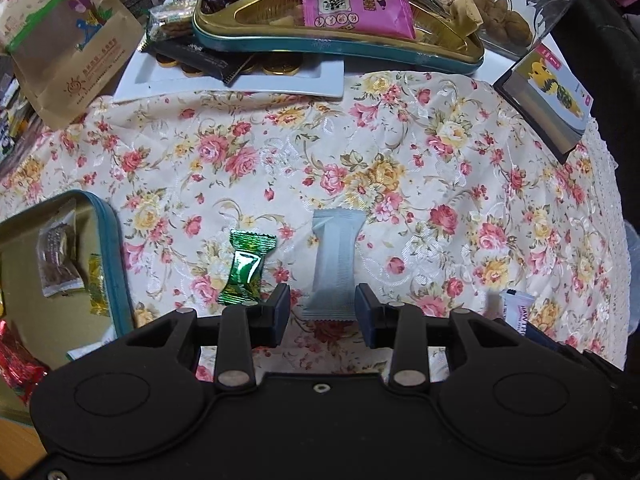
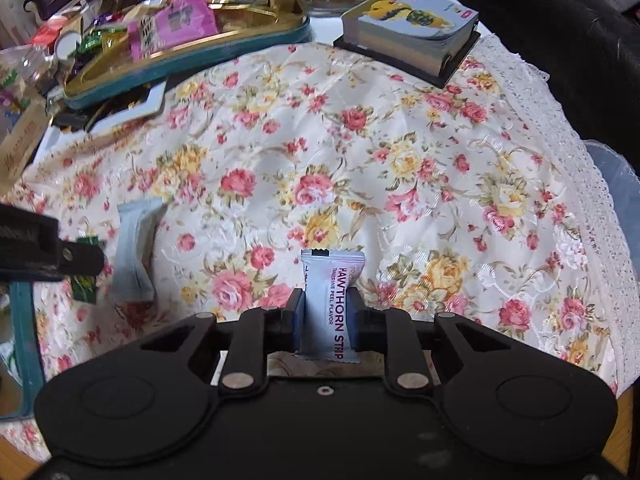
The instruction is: Organize snacks
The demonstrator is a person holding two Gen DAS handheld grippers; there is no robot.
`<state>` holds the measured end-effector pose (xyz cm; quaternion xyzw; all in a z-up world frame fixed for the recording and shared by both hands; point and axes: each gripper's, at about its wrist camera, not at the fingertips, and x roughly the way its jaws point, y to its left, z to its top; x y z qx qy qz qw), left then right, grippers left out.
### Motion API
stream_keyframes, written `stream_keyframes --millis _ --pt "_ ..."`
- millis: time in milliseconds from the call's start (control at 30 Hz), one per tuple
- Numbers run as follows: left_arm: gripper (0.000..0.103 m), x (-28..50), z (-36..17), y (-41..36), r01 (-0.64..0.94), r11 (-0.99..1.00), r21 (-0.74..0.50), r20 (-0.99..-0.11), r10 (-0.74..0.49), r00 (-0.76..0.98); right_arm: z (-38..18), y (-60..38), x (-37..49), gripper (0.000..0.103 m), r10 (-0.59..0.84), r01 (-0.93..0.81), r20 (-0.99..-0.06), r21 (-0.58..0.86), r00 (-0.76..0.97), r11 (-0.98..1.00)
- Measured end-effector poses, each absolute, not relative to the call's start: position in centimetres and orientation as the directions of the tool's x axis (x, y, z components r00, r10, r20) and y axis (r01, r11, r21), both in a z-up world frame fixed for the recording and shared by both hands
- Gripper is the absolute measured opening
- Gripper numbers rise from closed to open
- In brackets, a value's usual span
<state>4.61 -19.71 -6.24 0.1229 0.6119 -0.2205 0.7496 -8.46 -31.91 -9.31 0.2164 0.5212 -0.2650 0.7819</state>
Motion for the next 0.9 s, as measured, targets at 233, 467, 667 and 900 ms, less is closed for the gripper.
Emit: stream_keyframes --millis 233,467,667,900 --pt "0.046 4.5 -7.1 -20.5 0.462 0.882 -0.095 -0.968 -0.190 0.164 -4.7 -32.4 -8.3 0.022 -0.218 0.628 -0.901 0.074 0.375 0.774" --pt "0.046 4.0 -8.1 -22.0 0.467 0.882 -0.062 -0.965 -0.172 0.198 -2.4 -34.6 -9.3 0.022 -0.212 0.688 -0.886 0.151 0.413 0.710" --pt "0.049 3.8 -9.3 -22.6 0.467 0.884 -0.021 -0.966 -0.138 0.219 -1.2 -35.5 -9.5 0.022 -0.185 0.706 -0.879 0.211 0.440 0.676" --pt "0.052 3.5 -9.2 -22.7 0.476 0.878 -0.054 -0.960 -0.176 0.216 -0.3 -35.5 -9.6 0.021 -0.170 0.693 -0.867 0.242 0.469 0.680"
